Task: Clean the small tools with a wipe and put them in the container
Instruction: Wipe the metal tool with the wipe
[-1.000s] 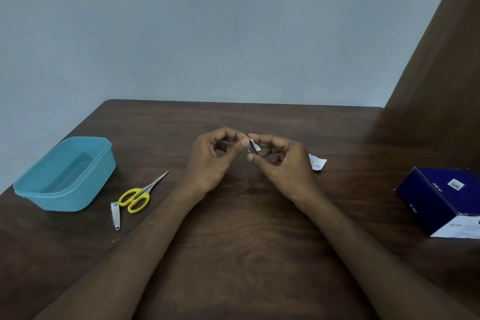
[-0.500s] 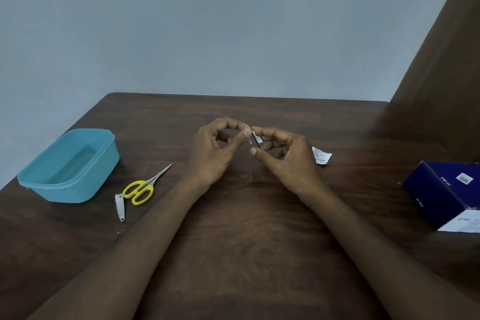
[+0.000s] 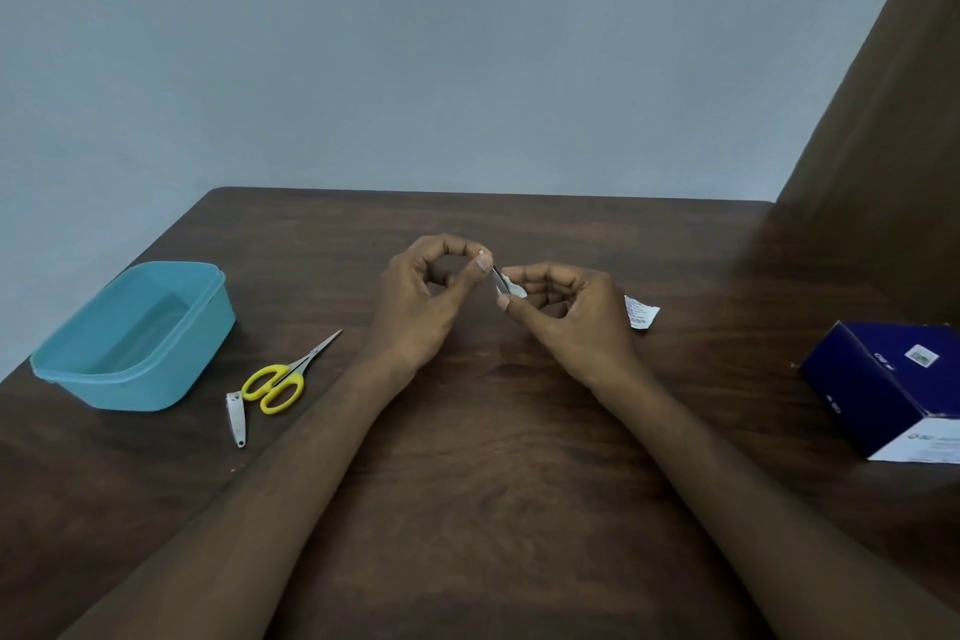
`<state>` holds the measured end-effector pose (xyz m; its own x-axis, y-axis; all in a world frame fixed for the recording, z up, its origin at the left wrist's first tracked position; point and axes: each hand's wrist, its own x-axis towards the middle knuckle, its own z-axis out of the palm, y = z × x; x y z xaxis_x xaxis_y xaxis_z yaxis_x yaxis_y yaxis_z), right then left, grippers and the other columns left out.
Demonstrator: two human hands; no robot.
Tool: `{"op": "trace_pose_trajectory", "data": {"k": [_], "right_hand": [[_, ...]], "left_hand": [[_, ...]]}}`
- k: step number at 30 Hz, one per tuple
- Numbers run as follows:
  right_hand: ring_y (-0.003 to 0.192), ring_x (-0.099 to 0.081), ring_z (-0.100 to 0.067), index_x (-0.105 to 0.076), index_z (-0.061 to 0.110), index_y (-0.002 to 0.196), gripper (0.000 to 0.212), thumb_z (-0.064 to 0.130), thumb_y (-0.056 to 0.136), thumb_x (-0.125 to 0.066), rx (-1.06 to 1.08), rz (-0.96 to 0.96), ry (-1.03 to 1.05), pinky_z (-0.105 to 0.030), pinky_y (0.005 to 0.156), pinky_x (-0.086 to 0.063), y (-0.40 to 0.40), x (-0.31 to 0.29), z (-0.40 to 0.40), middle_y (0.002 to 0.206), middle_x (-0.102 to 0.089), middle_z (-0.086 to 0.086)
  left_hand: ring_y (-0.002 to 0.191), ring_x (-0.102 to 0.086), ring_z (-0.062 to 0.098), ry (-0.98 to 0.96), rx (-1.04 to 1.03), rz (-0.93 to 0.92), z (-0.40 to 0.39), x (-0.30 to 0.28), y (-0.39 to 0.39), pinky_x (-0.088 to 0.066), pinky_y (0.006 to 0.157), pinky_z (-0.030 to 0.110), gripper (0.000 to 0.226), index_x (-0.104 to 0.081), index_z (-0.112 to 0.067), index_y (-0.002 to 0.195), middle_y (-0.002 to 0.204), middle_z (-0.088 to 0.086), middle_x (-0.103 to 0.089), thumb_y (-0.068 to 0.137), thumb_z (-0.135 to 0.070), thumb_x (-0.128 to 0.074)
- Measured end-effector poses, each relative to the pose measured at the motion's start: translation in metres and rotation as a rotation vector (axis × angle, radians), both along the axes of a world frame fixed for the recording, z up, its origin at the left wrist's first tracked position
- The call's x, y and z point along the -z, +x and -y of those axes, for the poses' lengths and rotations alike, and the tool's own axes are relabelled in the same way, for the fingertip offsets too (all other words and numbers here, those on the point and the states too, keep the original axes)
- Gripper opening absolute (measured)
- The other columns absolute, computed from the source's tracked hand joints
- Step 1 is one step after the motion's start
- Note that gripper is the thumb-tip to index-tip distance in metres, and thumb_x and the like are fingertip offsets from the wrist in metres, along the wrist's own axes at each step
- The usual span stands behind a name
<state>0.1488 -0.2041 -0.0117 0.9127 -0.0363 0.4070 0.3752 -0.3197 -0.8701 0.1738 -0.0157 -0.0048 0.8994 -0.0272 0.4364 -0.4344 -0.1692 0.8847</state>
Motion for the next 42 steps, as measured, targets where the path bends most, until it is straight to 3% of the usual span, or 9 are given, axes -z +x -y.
{"op": "trace_pose_trajectory", "data": {"k": [3, 10, 14, 18, 25, 28, 32, 37, 42], "right_hand": [[0.066, -0.065, 0.002, -0.084, 0.025, 0.100, 0.017, 0.023, 0.084, -0.090, 0.020, 0.022, 0.006, -0.014, 0.066, -0.046, -0.0018, -0.0014, 0.0009, 0.077, -0.077, 0.018], [0.068, -0.067, 0.000, -0.082, 0.029, 0.112, 0.029, 0.023, 0.084, -0.090, -0.016, 0.030, 0.012, -0.025, 0.070, -0.052, -0.0007, 0.0004, 0.0007, 0.077, -0.076, 0.013], [0.069, -0.066, 0.002, -0.084, 0.025, 0.103, 0.020, 0.020, 0.084, -0.090, 0.014, 0.037, 0.027, -0.021, 0.069, -0.053, -0.0016, -0.0011, 0.0030, 0.080, -0.078, 0.018], [0.075, -0.070, -0.002, -0.081, 0.031, 0.117, 0.033, 0.026, 0.084, -0.088, -0.048, 0.049, 0.014, -0.041, 0.076, -0.059, -0.0033, -0.0031, 0.0008, 0.087, -0.080, 0.012], [0.074, -0.074, -0.005, -0.084, 0.021, 0.095, 0.014, 0.020, 0.083, -0.091, 0.022, 0.005, 0.031, -0.015, 0.067, -0.049, -0.0005, 0.0003, 0.0037, 0.083, -0.081, 0.011], [0.073, -0.070, -0.001, -0.083, 0.026, 0.104, 0.022, 0.020, 0.084, -0.089, -0.003, 0.033, 0.039, -0.019, 0.070, -0.051, -0.0005, -0.0012, 0.0015, 0.086, -0.080, 0.015], [0.076, -0.071, -0.002, -0.080, 0.027, 0.116, 0.035, 0.019, 0.083, -0.089, -0.061, 0.036, 0.063, -0.022, 0.074, -0.052, 0.0001, 0.0003, -0.0015, 0.093, -0.082, 0.010], [0.062, -0.065, 0.001, -0.082, 0.028, 0.098, 0.020, 0.027, 0.081, -0.092, 0.005, -0.019, 0.009, -0.017, 0.064, -0.046, 0.0023, 0.0032, -0.0026, 0.080, -0.080, 0.010], [0.082, -0.074, -0.009, -0.080, 0.028, 0.116, 0.036, 0.020, 0.082, -0.091, -0.041, 0.066, 0.057, -0.026, 0.078, -0.060, -0.0018, -0.0024, -0.0038, 0.095, -0.081, 0.009]], "left_hand": [[0.069, -0.057, 0.023, -0.034, -0.005, -0.025, -0.0011, -0.0010, 0.0005, -0.047, 0.072, 0.035, 0.006, -0.079, -0.029, 0.093, 0.106, -0.006, -0.078, 0.097, -0.033, -0.080], [0.086, -0.069, 0.036, 0.054, 0.080, 0.005, 0.0006, -0.0006, -0.0030, -0.059, 0.085, 0.048, 0.004, -0.080, -0.031, 0.093, 0.115, -0.006, -0.073, 0.097, -0.033, -0.080], [0.079, -0.065, 0.018, -0.002, 0.036, -0.006, -0.0009, -0.0009, -0.0006, -0.054, 0.081, 0.038, 0.006, -0.079, -0.033, 0.092, 0.114, -0.001, -0.074, 0.097, -0.032, -0.080], [0.097, -0.071, 0.024, 0.107, 0.125, 0.024, -0.0002, -0.0010, -0.0039, -0.058, 0.089, 0.038, 0.005, -0.080, -0.034, 0.093, 0.117, -0.001, -0.072, 0.097, -0.032, -0.080], [0.068, -0.056, 0.000, -0.028, 0.041, -0.005, -0.0004, -0.0018, -0.0008, -0.047, 0.072, 0.023, 0.008, -0.078, -0.019, 0.096, 0.084, -0.019, -0.074, 0.099, -0.026, -0.078], [0.084, -0.069, 0.003, -0.006, 0.093, 0.020, 0.0011, -0.0039, -0.0045, -0.054, 0.084, 0.029, 0.008, -0.078, -0.015, 0.096, 0.095, -0.009, -0.080, 0.101, -0.021, -0.076], [0.085, -0.071, 0.005, 0.048, 0.082, 0.058, 0.0005, -0.0055, -0.0072, -0.056, 0.084, 0.030, 0.005, -0.079, -0.018, 0.096, 0.099, -0.007, -0.083, 0.100, -0.020, -0.077], [0.085, -0.067, 0.004, -0.028, 0.004, 0.042, -0.0004, -0.0059, -0.0054, -0.054, 0.085, 0.024, 0.004, -0.079, -0.018, 0.095, 0.101, -0.005, -0.082, 0.098, -0.020, -0.079], [0.088, -0.074, 0.019, 0.045, 0.067, 0.038, 0.0010, -0.0032, -0.0065, -0.058, 0.088, 0.037, 0.005, -0.080, -0.019, 0.098, 0.104, -0.004, -0.083, 0.098, -0.024, -0.080]]}}
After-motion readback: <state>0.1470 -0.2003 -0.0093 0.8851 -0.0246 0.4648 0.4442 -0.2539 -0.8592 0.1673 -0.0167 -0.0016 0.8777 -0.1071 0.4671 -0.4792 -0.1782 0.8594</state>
